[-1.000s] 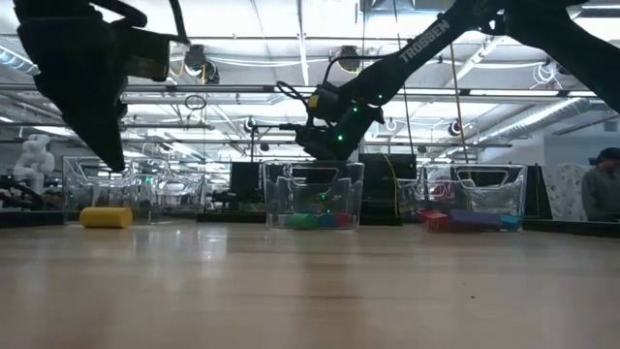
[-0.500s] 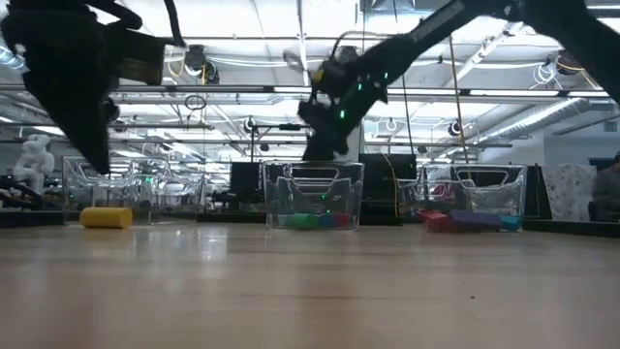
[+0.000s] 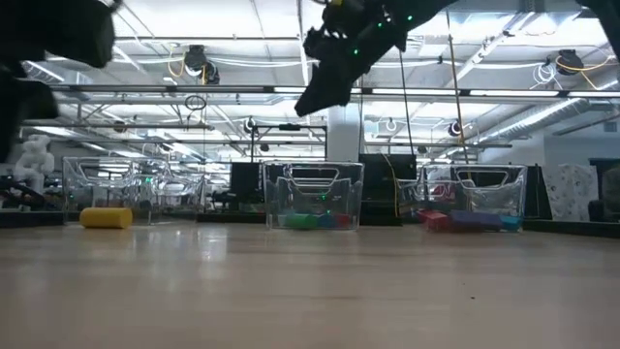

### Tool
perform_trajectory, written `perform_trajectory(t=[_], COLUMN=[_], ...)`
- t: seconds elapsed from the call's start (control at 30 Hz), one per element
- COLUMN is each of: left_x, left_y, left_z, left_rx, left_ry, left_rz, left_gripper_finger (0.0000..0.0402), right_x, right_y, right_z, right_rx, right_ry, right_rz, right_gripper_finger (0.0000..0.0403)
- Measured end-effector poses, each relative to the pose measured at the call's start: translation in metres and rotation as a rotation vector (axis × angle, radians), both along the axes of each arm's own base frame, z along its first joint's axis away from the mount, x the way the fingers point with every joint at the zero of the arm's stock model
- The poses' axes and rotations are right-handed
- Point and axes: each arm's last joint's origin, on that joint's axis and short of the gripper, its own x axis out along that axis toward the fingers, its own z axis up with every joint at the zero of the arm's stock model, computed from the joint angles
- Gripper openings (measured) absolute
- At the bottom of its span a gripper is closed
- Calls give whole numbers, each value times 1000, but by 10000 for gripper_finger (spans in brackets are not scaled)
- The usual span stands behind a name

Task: Sort blocks by size
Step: Put the red half circle block into the center transparent bin

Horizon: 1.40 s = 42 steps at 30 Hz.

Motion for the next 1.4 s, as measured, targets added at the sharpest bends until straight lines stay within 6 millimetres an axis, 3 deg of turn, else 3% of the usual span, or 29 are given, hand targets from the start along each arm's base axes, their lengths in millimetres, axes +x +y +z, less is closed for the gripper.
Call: perform_trajectory(t=[0.17, 0.3, 0.53, 0.73, 1.03, 1.4], left_x=[-4, -5, -6, -1, 1, 4], left_y=[-21, -43, -75, -100, -102, -89], left_z=[5, 11, -2, -22, -40, -22], left_rx=[-142, -210, -212, -221, -143, 7], left_ry=[-39, -83, 108, 254, 329, 417], left_rz=[48, 48, 56, 18, 35, 69], left_gripper_finger=[182, 182, 182, 182, 182, 182], right_x=[-2, -3, -8, -5, 0, 1], right_y=[26, 42, 60, 84, 104, 103], right_z=[-8, -31, -66, -70, -68, -66], right_rx=[-4, 15, 51, 45, 33, 30], right_ry=[0, 25, 66, 59, 29, 11], right_rz=[62, 90, 111, 177, 230, 223], right_gripper_finger=[141, 141, 141, 141, 141, 141])
